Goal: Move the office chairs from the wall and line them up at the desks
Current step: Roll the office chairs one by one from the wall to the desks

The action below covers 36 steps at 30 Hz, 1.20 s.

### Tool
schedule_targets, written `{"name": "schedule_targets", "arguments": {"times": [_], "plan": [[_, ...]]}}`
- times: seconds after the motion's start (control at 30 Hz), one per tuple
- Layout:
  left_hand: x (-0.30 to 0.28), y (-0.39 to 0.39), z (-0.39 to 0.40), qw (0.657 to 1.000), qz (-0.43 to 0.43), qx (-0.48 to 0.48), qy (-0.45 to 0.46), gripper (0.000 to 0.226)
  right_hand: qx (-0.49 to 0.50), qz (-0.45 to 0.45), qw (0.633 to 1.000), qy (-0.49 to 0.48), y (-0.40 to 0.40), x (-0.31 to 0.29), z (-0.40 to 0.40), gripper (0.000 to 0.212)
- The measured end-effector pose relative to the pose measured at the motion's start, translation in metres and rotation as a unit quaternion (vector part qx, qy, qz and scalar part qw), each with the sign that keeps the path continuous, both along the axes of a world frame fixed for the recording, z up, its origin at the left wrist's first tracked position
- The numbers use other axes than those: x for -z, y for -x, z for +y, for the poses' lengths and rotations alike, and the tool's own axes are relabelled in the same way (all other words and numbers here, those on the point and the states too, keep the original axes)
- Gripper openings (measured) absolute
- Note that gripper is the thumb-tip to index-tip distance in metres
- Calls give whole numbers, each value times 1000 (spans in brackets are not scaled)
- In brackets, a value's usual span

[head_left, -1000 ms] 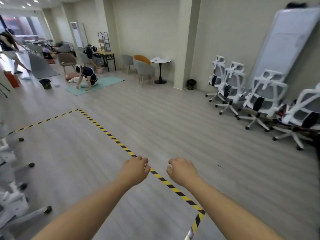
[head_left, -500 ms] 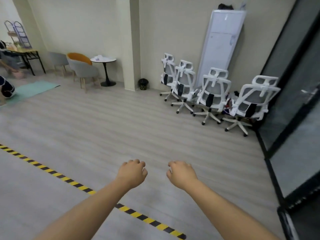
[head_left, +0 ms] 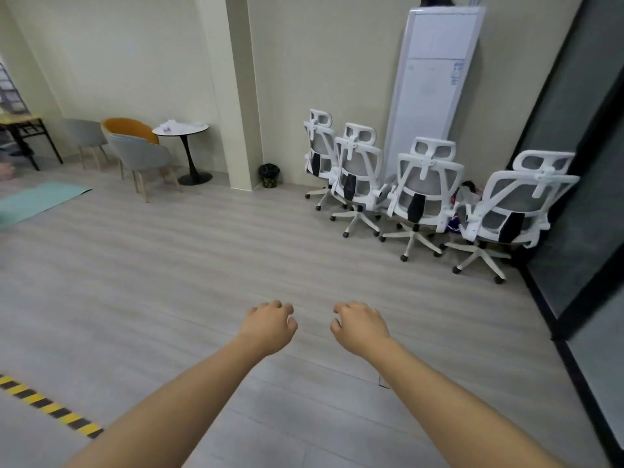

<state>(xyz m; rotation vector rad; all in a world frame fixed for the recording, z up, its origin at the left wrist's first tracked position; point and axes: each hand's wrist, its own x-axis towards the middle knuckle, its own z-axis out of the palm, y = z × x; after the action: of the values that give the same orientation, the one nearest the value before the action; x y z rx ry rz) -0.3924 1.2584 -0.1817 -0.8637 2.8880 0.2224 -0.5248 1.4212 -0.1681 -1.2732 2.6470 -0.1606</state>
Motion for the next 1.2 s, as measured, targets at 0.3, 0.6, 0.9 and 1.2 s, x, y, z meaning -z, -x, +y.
{"name": "schedule_targets", "arguments": {"times": [0.3,0.6,0.9,1.2], "plan": [[-14,146,-165,999,12,-41,-10,44,-30,6,999,-7,169,-11,-183,41],[14,292,-378,999,12,-43,-11,45,-56,13,998,-14,310,13,-405,41],[-2,469,-582,1000,18,-11,-8,45,-36,24,999,7,471,3,-594,40],[22,677,-772,999,-1,30,12,43,-20,18,1000,14,684,37,-770,40]]}}
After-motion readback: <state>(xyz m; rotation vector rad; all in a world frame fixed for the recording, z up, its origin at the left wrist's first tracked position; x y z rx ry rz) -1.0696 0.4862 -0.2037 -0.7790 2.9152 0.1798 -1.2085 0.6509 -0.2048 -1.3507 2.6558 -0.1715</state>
